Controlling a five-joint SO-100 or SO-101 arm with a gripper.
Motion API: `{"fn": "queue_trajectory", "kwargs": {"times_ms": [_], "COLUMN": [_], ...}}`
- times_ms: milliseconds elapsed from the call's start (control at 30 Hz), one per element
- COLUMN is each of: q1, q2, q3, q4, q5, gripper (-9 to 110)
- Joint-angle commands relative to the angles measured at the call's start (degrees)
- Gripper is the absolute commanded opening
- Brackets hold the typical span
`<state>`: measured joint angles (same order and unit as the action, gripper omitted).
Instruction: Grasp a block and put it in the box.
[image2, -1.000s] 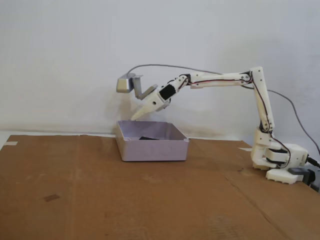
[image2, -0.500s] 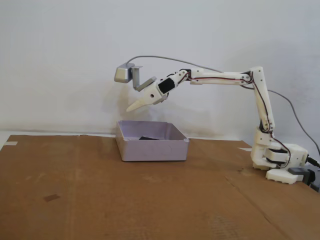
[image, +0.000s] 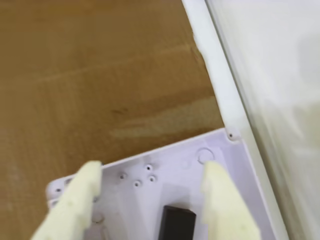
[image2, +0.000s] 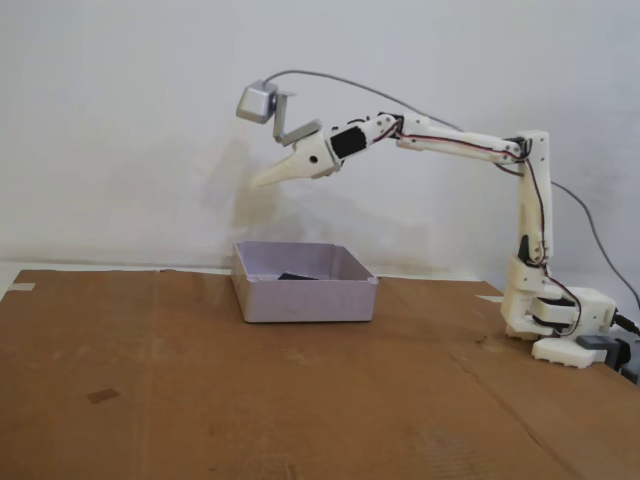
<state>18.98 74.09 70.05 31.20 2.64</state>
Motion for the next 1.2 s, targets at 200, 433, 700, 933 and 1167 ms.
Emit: {"fn": "queue_trajectory", "kwargs": {"times_ms": [200,433,700,933,1167], "q1": [-3.3,-4.3,-7.7,-8.3,-8.4], "q2": [13.9,15.9,15.6,15.6,16.1], "q3": [-7.1,-7.0,-7.0,-6.9,-5.1], "q4": [5.3,10.2,11.5,11.5,11.6], "q5": [-0.9,-0.9,-0.9,-0.9,-0.9], "gripper": [10,0,0,0,0]}}
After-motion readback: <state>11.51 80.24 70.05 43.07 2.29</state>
